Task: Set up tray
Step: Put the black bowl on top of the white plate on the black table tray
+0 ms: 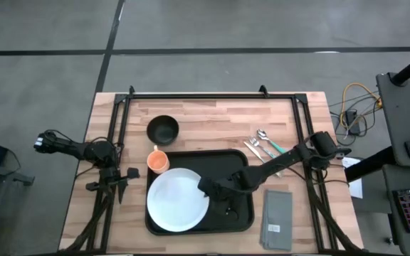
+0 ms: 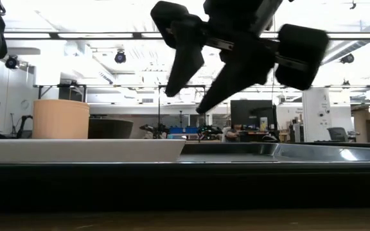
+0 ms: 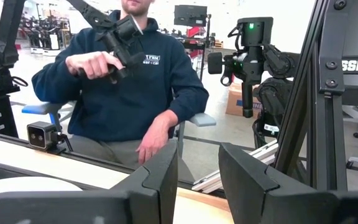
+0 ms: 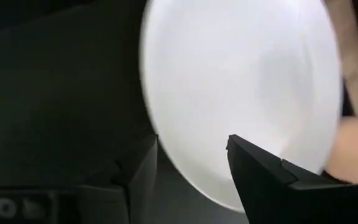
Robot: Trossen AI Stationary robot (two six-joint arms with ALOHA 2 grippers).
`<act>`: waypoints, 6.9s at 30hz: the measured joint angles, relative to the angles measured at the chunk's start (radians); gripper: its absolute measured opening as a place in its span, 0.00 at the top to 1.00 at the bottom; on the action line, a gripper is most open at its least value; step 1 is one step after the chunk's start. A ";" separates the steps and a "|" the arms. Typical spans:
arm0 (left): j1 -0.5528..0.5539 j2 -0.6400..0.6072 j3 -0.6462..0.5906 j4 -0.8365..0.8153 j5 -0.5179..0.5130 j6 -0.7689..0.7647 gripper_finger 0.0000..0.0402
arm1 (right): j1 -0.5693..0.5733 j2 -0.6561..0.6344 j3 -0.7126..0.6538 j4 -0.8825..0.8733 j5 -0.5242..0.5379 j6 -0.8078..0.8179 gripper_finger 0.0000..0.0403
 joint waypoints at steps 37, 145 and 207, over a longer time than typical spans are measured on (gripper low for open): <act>0.000 0.000 0.000 0.000 0.000 0.000 0.76 | -0.319 -0.017 0.107 0.106 -0.005 -0.160 0.53; 0.000 0.006 0.000 0.000 0.000 0.000 0.76 | -0.515 0.396 0.980 -0.714 -0.056 0.065 0.98; 0.000 0.006 0.000 0.000 0.000 0.000 0.76 | -0.101 0.189 0.451 -0.296 -0.265 0.094 0.98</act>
